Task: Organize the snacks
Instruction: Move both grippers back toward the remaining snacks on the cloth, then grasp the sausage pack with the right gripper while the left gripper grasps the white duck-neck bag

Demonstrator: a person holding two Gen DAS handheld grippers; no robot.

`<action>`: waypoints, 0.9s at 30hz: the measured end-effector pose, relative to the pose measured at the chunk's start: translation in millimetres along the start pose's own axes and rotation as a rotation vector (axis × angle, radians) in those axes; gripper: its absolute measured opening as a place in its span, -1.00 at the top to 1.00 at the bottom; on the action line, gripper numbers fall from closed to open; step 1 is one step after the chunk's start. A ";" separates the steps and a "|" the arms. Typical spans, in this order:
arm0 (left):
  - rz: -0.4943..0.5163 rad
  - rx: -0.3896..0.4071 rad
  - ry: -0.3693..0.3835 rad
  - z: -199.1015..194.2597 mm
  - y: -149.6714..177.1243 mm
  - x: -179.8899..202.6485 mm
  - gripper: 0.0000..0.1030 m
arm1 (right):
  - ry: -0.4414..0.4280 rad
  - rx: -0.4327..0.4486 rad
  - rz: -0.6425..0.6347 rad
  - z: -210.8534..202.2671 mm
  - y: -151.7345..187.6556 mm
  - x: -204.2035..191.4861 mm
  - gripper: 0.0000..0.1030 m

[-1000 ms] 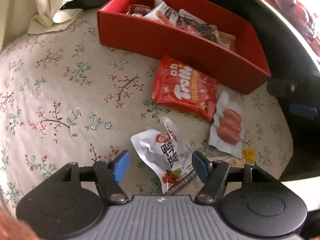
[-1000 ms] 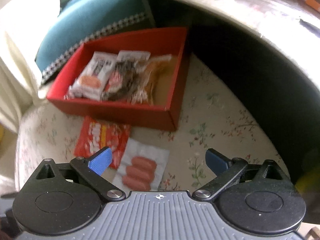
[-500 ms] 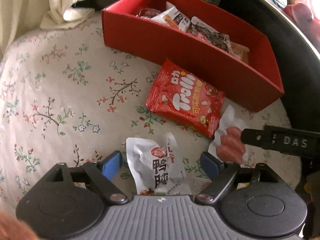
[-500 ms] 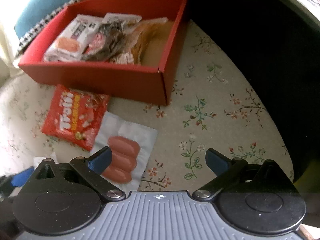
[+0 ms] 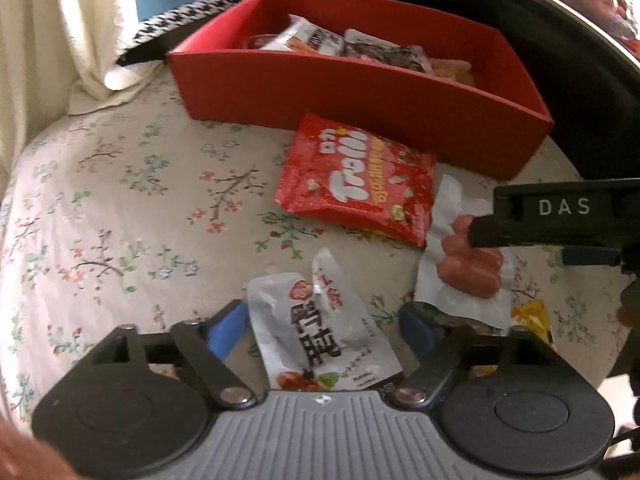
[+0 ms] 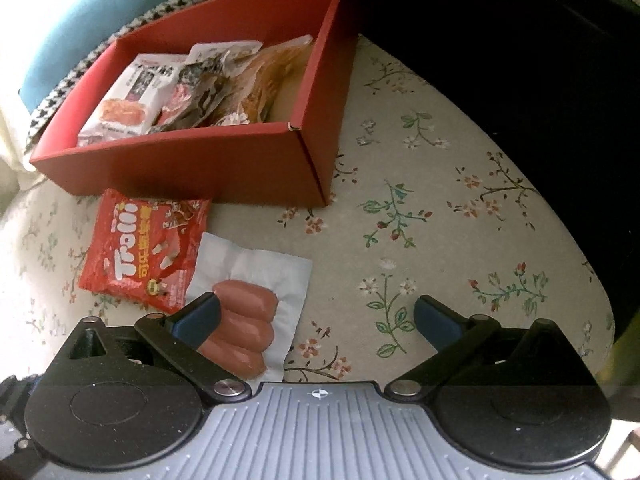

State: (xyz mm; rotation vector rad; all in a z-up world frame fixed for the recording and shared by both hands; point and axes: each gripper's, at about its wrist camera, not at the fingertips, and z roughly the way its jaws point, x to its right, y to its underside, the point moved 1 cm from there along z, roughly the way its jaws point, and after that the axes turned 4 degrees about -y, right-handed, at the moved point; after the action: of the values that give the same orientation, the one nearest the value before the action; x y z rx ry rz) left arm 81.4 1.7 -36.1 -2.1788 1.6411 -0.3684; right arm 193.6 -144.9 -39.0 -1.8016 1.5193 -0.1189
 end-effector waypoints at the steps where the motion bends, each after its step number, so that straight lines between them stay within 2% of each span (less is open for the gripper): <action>1: -0.003 -0.001 0.015 0.7 -0.1 -0.1 -0.71 | 0.001 0.002 0.006 0.8 -1.0 0.5 -1.00; 3: -0.008 -0.001 0.040 2.3 0.0 -0.4 -0.87 | 0.001 -0.001 0.003 1.2 -1.5 0.4 -1.00; 5: -0.001 -0.003 0.048 4.0 0.5 1.4 -0.91 | 0.004 -0.010 -0.008 1.8 -1.5 -0.5 -1.00; 11: 0.055 0.029 0.005 4.9 7.4 11.4 -0.92 | 0.019 -0.051 0.030 7.3 -12.5 -5.6 -1.00; 15: 0.070 0.041 0.011 2.6 10.9 11.1 -0.91 | -0.034 -0.028 0.018 4.6 -15.4 -24.0 -1.00; 18: 0.079 0.046 0.019 2.6 11.3 9.2 -0.91 | -0.043 -0.047 -0.016 13.8 -15.1 -40.1 -1.00; 20: 0.087 0.050 0.018 1.8 12.2 9.8 -0.91 | -0.016 -0.065 -0.048 23.5 -12.8 -48.8 -1.00; 22: 0.091 0.051 0.018 1.3 12.7 10.2 -0.91 | 0.034 -0.047 -0.094 27.5 -9.3 -57.9 -1.00; 24: 0.099 0.050 0.020 1.1 12.9 10.4 -0.91 | 0.048 -0.034 -0.111 28.6 -6.7 -60.3 -0.99; 27: 0.091 0.055 0.022 0.0 13.3 9.0 -0.89 | 0.084 -0.019 -0.197 26.3 -2.2 -66.1 -0.76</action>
State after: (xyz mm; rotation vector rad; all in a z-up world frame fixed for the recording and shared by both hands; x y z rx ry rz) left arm 72.6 -10.1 -42.3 -2.0594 1.7142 -0.4083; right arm 190.0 -74.3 -30.6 -1.9812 1.4009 -0.2805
